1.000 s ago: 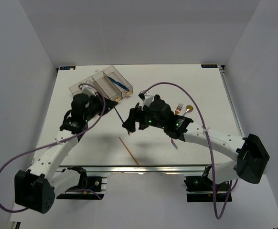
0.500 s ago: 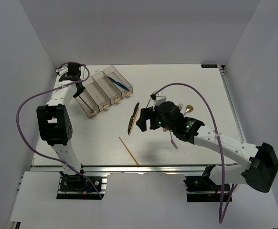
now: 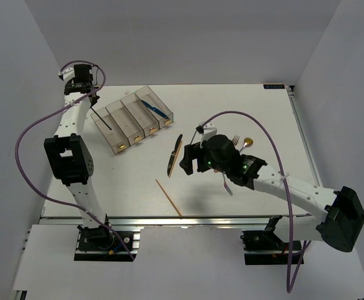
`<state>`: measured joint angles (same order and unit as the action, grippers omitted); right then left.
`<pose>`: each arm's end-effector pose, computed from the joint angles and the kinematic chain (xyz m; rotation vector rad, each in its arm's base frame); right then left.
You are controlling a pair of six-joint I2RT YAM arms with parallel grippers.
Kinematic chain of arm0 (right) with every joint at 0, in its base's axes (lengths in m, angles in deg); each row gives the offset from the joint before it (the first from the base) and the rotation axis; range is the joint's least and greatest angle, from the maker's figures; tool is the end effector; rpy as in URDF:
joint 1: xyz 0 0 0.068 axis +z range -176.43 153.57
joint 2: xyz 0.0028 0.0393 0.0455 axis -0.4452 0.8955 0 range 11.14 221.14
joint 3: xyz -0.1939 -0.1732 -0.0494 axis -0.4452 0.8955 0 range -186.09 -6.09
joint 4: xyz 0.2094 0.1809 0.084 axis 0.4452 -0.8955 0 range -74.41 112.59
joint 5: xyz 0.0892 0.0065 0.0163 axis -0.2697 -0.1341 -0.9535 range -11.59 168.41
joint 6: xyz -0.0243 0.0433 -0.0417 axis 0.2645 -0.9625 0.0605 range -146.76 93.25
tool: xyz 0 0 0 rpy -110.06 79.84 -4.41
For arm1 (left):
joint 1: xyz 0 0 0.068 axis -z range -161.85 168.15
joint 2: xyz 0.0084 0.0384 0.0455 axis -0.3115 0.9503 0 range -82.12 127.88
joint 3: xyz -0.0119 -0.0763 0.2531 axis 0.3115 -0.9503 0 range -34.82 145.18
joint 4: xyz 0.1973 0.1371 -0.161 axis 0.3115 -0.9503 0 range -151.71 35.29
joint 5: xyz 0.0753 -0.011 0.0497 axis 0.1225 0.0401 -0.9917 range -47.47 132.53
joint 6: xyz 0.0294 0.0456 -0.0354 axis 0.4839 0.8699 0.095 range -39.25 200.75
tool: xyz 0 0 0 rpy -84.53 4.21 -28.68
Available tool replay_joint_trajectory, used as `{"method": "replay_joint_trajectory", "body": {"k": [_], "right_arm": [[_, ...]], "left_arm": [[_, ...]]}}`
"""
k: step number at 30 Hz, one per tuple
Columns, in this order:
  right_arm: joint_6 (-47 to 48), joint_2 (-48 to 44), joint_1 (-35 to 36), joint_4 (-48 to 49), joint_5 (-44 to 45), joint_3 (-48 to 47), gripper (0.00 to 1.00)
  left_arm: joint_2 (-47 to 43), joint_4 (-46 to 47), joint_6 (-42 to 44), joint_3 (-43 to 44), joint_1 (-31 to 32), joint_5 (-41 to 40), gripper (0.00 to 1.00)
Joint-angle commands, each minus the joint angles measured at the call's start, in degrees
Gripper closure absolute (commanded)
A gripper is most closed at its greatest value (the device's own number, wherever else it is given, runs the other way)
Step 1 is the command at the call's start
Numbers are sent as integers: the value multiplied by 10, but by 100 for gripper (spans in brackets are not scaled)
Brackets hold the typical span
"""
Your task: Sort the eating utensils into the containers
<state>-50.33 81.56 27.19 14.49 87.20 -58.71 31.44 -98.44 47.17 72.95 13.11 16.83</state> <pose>0.1993 0.2575 0.2734 -0.4435 2.0404 0.6894 0.4749 0.0639 0.2888 -0.9585 2.1412 0.3042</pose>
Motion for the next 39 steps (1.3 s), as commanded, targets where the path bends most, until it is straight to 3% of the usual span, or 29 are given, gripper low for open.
{"method": "replay_joint_trajectory", "body": {"k": [1, 3, 10, 13, 14, 16, 21, 27, 31, 39], "right_arm": [[7, 16, 0, 15, -7, -5, 11], [8, 23, -1, 14, -12, -10, 11], [17, 90, 4, -16, -42, -52, 11], [21, 134, 32, -55, -12, -96, 13], [23, 148, 55, -83, 25, -109, 13], [21, 185, 75, -113, 60, -145, 13], [13, 240, 118, -155, 84, -176, 23], [13, 307, 158, -182, 72, -187, 46], [8, 329, 170, -185, 61, -183, 53], [0, 373, 183, -188, 31, -187, 60]], "left_arm": [[23, -9, 8, 10, -4, 12, 96], [24, 0, 4, -12, -3, 22, 90], [-6, 57, -8, -92, -3, 73, 54], [-24, 44, -12, -95, 1, 59, 39], [-31, 39, -12, -92, 2, 55, 14], [-49, 26, -10, -82, 9, 43, 2], [-190, 21, 13, -119, 15, 57, 2], [-420, 93, 47, -309, 14, 106, 2], [-491, 89, 68, -378, 15, 115, 2], [-537, 94, 81, -461, 14, 129, 2]]}}
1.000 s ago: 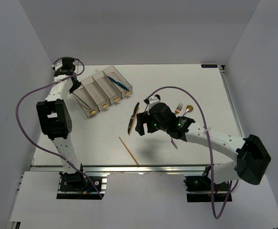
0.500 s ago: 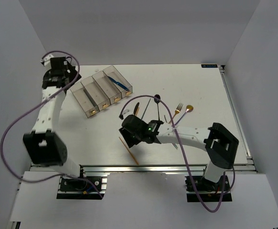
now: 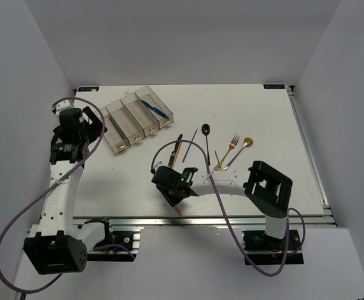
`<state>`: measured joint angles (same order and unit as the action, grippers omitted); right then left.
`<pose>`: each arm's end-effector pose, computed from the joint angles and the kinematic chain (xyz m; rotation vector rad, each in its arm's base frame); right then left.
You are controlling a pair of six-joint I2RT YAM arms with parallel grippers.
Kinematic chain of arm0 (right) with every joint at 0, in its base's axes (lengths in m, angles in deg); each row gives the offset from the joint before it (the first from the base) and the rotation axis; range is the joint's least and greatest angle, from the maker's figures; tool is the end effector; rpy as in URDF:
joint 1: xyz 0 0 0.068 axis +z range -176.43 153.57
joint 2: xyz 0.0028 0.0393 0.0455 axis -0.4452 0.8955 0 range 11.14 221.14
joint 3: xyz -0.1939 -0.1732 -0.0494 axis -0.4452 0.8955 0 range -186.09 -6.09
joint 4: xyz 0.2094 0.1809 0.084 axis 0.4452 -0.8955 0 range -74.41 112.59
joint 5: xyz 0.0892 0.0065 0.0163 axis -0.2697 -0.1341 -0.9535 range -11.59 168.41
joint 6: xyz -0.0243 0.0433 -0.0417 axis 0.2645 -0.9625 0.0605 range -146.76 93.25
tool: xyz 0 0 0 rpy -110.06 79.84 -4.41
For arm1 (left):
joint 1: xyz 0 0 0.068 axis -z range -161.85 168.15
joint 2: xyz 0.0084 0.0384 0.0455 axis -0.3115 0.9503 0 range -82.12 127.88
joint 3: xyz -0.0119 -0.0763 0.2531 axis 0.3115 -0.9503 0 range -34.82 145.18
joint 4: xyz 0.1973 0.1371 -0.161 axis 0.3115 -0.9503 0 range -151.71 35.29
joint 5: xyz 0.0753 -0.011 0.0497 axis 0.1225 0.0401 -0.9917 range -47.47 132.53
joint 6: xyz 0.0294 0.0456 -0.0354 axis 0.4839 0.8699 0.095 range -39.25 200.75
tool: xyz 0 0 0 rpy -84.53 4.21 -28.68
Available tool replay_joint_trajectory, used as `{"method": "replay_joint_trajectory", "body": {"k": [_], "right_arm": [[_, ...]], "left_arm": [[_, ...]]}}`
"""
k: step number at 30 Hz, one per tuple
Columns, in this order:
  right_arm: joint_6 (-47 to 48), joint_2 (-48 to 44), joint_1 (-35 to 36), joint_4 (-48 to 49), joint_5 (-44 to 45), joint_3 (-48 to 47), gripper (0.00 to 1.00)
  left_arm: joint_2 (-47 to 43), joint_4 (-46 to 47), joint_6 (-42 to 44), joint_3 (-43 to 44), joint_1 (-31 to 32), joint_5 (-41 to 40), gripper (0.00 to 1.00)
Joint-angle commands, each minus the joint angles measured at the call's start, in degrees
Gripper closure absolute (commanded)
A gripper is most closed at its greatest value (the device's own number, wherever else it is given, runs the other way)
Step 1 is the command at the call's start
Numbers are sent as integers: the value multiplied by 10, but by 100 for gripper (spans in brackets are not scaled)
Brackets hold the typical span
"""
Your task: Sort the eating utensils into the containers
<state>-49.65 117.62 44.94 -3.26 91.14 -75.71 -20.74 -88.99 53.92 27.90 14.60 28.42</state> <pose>0.1398 0.3799 0.1324 -1.0205 2.4414 0.2700 0.2724 0.0292 0.3373 -0.6936 2.0101 0.0243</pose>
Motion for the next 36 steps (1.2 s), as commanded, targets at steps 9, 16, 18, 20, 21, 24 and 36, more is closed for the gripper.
{"method": "replay_joint_trajectory", "body": {"k": [9, 16, 18, 20, 21, 24, 36], "right_arm": [[-17, 37, 9, -26, -4, -24, 67], [-29, 62, 10, -37, -10, -18, 90], [-27, 56, 10, -34, -13, -20, 94], [-21, 36, 10, -22, -16, -21, 100], [-7, 16, 10, -5, -17, -21, 100], [-4, -40, 2, 35, -22, -13, 100], [-45, -209, -162, 231, -221, 64, 100]], "left_arm": [[-14, 24, 17, -70, 0, 25, 2], [-31, 26, 13, -90, 0, 66, 2], [-38, 30, 3, -96, 0, 110, 2], [-48, 47, -6, -112, 0, 147, 2], [-51, 56, -14, -118, 0, 203, 2], [-48, 102, -33, -155, 0, 288, 2], [-149, 437, -225, -301, 16, 555, 2]]}}
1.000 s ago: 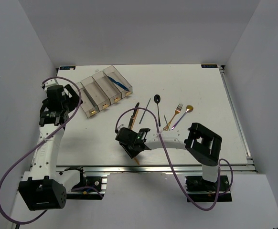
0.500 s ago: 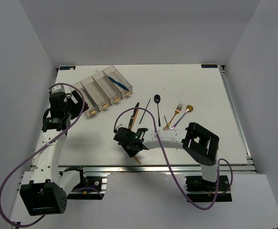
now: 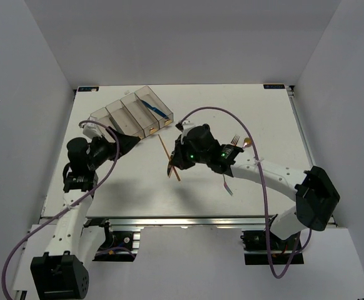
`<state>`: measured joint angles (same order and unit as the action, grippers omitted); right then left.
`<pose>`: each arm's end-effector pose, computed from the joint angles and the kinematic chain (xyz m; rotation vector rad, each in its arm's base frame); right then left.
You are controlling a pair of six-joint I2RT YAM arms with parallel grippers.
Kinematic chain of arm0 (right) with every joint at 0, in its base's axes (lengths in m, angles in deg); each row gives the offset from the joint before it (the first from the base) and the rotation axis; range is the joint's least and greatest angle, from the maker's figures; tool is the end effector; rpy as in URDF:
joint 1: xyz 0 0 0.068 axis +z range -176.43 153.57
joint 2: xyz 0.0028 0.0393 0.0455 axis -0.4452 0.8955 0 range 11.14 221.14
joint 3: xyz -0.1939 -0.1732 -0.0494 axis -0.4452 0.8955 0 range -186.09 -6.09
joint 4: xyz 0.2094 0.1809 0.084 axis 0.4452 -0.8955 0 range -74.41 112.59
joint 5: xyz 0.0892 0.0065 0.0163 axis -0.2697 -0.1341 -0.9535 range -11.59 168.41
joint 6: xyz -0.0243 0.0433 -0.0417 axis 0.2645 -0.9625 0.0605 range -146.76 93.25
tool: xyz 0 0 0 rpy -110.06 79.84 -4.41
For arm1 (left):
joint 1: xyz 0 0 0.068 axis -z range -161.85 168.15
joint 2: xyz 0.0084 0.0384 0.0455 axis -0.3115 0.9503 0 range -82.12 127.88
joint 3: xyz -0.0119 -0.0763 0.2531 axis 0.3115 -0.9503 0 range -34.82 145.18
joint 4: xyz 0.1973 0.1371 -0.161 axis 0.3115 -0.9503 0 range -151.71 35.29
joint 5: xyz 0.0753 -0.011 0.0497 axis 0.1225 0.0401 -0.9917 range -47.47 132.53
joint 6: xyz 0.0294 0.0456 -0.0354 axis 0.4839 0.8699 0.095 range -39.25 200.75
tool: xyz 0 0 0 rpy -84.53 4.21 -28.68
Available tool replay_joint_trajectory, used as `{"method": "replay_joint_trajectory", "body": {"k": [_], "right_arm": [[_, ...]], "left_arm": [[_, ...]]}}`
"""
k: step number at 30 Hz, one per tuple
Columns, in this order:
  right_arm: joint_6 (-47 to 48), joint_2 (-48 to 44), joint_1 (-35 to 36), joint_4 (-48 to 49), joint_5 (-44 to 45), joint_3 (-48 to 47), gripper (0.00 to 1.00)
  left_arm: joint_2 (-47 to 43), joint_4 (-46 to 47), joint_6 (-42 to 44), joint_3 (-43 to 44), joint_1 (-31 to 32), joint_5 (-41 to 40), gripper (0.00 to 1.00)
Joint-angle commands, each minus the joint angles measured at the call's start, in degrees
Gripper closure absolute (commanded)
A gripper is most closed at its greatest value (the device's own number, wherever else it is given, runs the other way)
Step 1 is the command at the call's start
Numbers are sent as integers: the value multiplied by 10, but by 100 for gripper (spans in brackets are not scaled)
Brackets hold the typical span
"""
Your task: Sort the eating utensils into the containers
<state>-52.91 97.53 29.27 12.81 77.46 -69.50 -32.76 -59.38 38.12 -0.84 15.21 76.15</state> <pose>0.2161 0.3184 0.2493 -0.5876 2.1883 0.8243 0.2441 -0.0155 0.2526 -0.3756 1.9594 -1.0184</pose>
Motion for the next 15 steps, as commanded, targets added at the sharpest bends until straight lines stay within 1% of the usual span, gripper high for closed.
{"method": "replay_joint_trajectory", "body": {"k": [1, 3, 4, 5, 7, 9, 11, 12, 14, 15], "right_arm": [[-13, -9, -7, 77, -92, -6, 100], [-14, -11, -7, 111, -126, -17, 100], [-17, -11, -7, 123, -135, -20, 100], [-21, -10, -7, 135, -148, -25, 100], [-25, -2, -7, 136, -155, -43, 100], [-29, 4, -7, 145, -163, -50, 100], [-36, 4, -7, 151, -166, -50, 100], [-37, 7, -7, 155, -167, -50, 100], [-38, 10, -7, 155, -172, -50, 100], [-39, 13, -7, 155, -173, -50, 100]], "left_arm": [[-34, 158, -69, -16, 14, 78, 2], [-32, 166, -70, -21, 23, 72, 2], [-25, 177, -71, -25, 44, 73, 2], [-23, 186, -75, -29, 51, 75, 2], [-19, 203, -81, -37, 76, 65, 2], [-9, 198, -70, -37, 99, 40, 2], [5, 171, -55, -30, 110, 18, 3], [8, 159, -41, -26, 116, 7, 5], [17, 151, -39, -24, 118, -6, 8], [19, 160, -48, -26, 119, -3, 19]]}}
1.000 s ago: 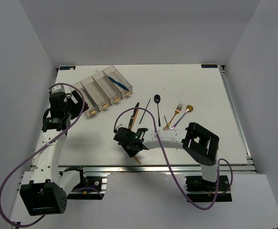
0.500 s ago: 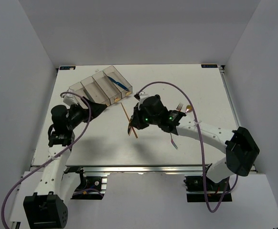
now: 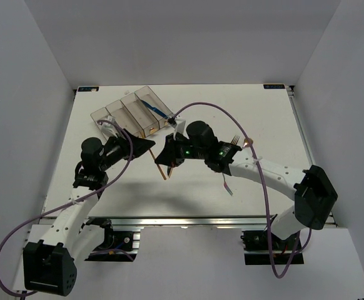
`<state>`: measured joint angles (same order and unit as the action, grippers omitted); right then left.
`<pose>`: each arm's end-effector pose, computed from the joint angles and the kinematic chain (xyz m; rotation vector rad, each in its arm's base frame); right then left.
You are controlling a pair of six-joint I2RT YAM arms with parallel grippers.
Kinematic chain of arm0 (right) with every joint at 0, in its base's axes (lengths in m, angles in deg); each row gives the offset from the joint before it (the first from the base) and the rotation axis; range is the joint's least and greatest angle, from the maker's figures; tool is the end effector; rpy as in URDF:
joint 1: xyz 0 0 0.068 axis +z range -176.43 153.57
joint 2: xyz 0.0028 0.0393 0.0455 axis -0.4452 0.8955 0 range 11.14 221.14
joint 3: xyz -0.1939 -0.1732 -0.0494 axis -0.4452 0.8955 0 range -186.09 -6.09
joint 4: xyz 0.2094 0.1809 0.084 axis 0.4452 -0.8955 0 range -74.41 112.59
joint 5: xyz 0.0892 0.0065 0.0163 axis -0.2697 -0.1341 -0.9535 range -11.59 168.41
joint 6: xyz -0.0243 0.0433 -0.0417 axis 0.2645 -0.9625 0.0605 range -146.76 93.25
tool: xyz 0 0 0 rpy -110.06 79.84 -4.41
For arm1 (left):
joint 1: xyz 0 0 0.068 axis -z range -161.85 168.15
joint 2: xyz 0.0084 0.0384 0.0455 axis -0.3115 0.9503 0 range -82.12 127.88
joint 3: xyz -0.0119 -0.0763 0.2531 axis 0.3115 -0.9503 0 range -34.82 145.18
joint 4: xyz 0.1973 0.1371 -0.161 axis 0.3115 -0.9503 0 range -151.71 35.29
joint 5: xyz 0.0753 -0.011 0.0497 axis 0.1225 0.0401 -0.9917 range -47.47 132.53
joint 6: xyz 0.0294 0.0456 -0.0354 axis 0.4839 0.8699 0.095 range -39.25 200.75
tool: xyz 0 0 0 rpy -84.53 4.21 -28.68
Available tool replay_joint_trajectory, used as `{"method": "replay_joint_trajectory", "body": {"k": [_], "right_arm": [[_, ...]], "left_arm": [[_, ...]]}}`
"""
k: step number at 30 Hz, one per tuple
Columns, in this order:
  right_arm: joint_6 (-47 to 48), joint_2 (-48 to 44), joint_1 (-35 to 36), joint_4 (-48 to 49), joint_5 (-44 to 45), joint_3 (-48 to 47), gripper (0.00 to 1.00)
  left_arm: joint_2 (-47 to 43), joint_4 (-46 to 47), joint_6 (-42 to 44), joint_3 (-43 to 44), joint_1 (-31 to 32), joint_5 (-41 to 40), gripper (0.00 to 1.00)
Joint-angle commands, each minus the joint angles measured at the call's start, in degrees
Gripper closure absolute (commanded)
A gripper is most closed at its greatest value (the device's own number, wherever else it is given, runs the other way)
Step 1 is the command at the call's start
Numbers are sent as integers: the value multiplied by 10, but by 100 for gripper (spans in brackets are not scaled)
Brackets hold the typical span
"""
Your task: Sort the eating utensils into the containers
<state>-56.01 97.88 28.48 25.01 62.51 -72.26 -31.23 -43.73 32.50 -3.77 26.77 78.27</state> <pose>0.2186 0.3353 0.2902 -0.6641 1.9729 1.2205 0.2436 -0.0668 0.2573 -0.1428 1.8629 -1.2451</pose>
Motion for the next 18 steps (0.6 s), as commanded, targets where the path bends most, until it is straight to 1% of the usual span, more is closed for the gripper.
{"method": "replay_joint_trajectory", "body": {"k": [1, 2, 3, 4, 6, 7, 9, 10, 11, 12, 13, 14, 15, 16, 17, 18], "right_arm": [[-7, 12, 1, 33, -25, -22, 100], [-6, 14, 0, 34, -26, -22, 100], [-5, 18, 1, 34, -26, -23, 100], [-5, 19, 1, 36, -28, -25, 100], [-5, 22, 1, 38, -28, -27, 100], [-4, 22, 1, 39, -27, -29, 100], [0, 19, 1, 38, -24, -33, 100], [0, 17, -3, 37, -19, -32, 100], [-3, 6, -7, 34, -4, -28, 69], [-7, -2, -11, 34, 5, -13, 50], [-10, -10, -24, 33, 24, -2, 34], [-13, -30, -33, 31, 35, 10, 14], [-20, -38, -43, 28, 44, 32, 11], [-21, -48, -62, 22, 60, 42, 11], [-23, -63, -70, 10, 67, 51, 11], [-21, -70, -78, 7, 71, 58, 11]], "left_arm": [[5, 28, 0, 2, 5, -17, 27], [7, 39, -8, 0, 6, -15, 36], [11, 64, -24, 0, 8, -12, 49], [14, 76, -32, 0, 10, -7, 65], [24, 91, -45, 4, 14, -6, 77], [28, 92, -46, 7, 15, -8, 84], [36, 79, -40, 18, 16, -14, 98], [45, 59, -33, 27, 15, -22, 100], [50, 28, -20, 38, 15, -63, 100], [55, -59, 7, 73, 16, -100, 100], [74, -117, 23, 97, 15, -149, 100], [89, -173, 34, 124, 14, -261, 100], [106, -261, 53, 152, 11, -312, 100], [149, -295, 59, 206, 7, -357, 100], [172, -319, 73, 232, -4, -438, 100], [197, -353, 81, 257, -10, -464, 100]]}}
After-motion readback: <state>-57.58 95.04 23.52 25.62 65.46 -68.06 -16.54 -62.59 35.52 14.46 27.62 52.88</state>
